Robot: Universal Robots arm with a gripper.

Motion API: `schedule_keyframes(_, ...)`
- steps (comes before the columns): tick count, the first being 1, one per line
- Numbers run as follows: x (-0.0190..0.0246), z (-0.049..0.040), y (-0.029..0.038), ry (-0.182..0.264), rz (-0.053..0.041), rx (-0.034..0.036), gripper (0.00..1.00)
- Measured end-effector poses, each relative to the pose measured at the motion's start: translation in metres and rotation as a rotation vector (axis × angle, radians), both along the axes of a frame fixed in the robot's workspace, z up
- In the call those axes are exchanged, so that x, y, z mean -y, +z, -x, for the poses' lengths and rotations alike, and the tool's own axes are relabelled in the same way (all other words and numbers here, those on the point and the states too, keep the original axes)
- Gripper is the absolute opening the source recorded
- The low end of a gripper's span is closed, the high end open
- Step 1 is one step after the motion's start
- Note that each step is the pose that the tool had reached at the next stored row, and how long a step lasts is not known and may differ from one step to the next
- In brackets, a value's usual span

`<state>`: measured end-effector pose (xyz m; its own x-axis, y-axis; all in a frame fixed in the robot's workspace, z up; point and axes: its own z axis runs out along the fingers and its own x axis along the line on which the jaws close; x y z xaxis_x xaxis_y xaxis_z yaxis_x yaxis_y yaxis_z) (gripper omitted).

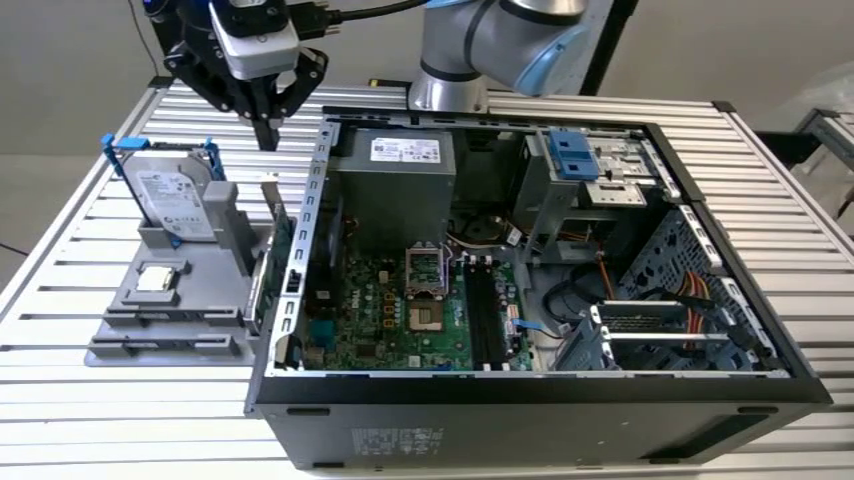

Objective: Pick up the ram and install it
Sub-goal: 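Reach for the ram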

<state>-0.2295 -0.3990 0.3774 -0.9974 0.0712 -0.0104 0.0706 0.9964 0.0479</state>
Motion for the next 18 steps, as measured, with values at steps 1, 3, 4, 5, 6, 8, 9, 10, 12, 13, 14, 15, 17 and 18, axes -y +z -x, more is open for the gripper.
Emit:
schedule_keyframes(1,0.0000,0.0009,0.0000,0.000,0.0000,0.0000,0.00)
schedule_keyframes(3,0.0000,0.0027,0.0000,0.000,0.0000,0.0001,0.00)
schedule_keyframes(4,0.0000,0.0036,0.0000,0.000,0.0000,0.0001,0.00)
schedule_keyframes(5,0.0000,0.0045,0.0000,0.000,0.0000,0.0000,0.00)
schedule_keyframes(6,0.0000,0.0053,0.0000,0.000,0.0000,0.0000,0.00)
schedule_keyframes(8,0.0000,0.0071,0.0000,0.000,0.0000,0.0000,0.00)
schedule_keyframes(9,0.0000,0.0079,0.0000,0.000,0.0000,0.0000,0.00)
schedule_keyframes(10,0.0000,0.0088,0.0000,0.000,0.0001,0.0000,0.00)
schedule_keyframes(12,0.0000,0.0104,0.0000,0.000,0.0000,0.0000,0.00)
schedule_keyframes(13,0.0000,0.0111,0.0000,0.000,0.0000,0.0001,0.00)
schedule_keyframes(14,0.0000,0.0120,0.0000,0.000,0.0000,0.0000,0.00)
schedule_keyframes(15,0.0000,0.0127,0.0000,0.000,0.0000,0.0000,0.00)
schedule_keyframes(17,0.0000,0.0144,0.0000,0.000,0.0000,0.0000,0.00)
schedule_keyframes(18,0.0000,0.0152,0.0000,0.000,0.0000,0.0001,0.00)
